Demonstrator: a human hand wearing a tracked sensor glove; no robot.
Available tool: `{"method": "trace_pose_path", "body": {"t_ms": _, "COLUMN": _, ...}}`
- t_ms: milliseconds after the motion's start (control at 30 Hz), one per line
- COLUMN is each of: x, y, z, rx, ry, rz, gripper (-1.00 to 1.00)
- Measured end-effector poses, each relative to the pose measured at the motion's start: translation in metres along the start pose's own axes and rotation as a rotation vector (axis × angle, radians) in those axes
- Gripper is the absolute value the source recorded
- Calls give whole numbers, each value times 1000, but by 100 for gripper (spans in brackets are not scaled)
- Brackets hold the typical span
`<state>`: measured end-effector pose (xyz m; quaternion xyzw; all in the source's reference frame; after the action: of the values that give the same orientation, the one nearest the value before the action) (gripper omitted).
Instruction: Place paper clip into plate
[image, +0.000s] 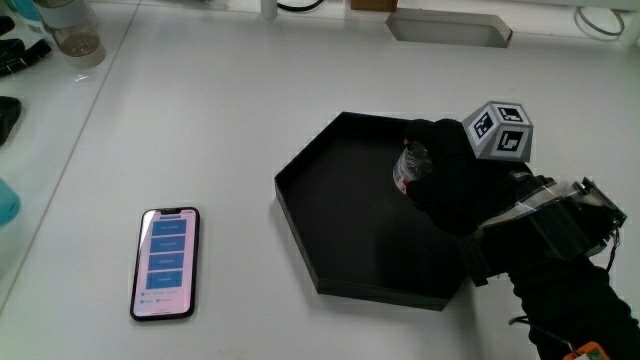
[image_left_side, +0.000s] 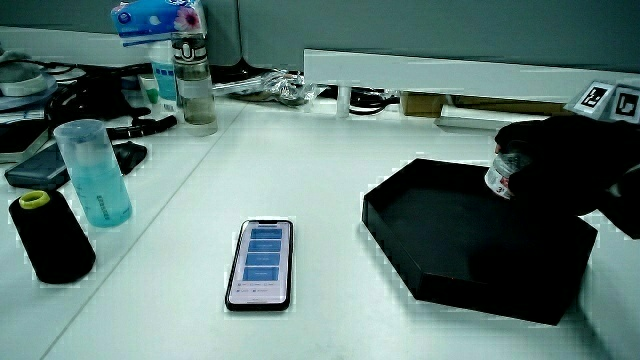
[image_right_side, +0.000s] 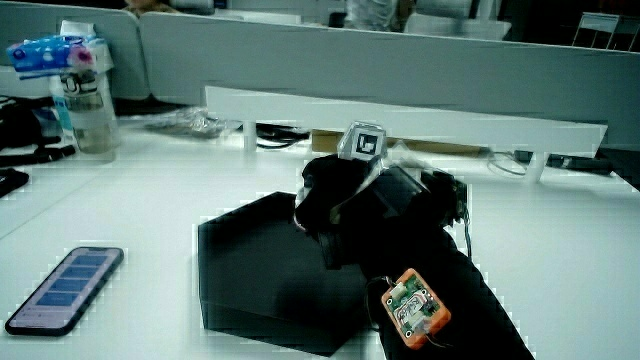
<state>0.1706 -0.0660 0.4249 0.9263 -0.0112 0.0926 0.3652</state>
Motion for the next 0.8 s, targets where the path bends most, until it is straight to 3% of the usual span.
{"method": "trace_pose_path", "body": {"t_ms": 167, "x": -1, "y": 5, "z": -19, "rx": -2, "ry": -10, "rz": -9, "gripper": 0}}
{"method": "trace_pose_path", "body": {"t_ms": 200, "x": -3, "y": 6, "z": -24, "rx": -24, "ry": -4, "rz": 4, "gripper": 0}}
{"method": "trace_pose_path", "body": {"t_ms": 233, "x": -2, "y": 8, "z": -30, "rx": -19, "ry": -37, "rz": -23, "gripper": 0}}
{"method": "trace_pose_path", "body": {"t_ms": 300, "x": 1, "y": 13, "z": -41, "rx": -62, "ry": -41, "rz": -47, "gripper": 0}}
{"method": "trace_pose_path", "body": {"t_ms": 367, "x": 1, "y": 14, "z": -46, "rx": -67, "ry": -42, "rz": -46, "gripper": 0}}
{"method": "trace_pose_path", "body": {"t_ms": 400, "x": 0, "y": 14, "z": -47, "rx": -50, "ry": -76, "rz": -65, "gripper": 0}}
{"method": "trace_pose_path", "body": {"t_ms": 500, "x": -1, "y": 17, "z": -56, "rx": -90, "ry": -71, "rz": -57, "gripper": 0}}
{"method": "trace_pose_path", "body": {"t_ms": 633, "x": -1, "y": 19, "z": -64, "rx": -100, "ry": -100, "rz": -73, "gripper": 0}}
{"method": "trace_pose_path", "body": {"t_ms": 767, "x": -5, "y": 18, "z": -67, "rx": -94, "ry": -114, "rz": -66, "gripper": 0}}
{"method": "trace_pose_path", "body": {"t_ms": 800, "x": -5, "y": 17, "z": -67, "rx": -86, "ry": -144, "rz": -74, "gripper": 0}}
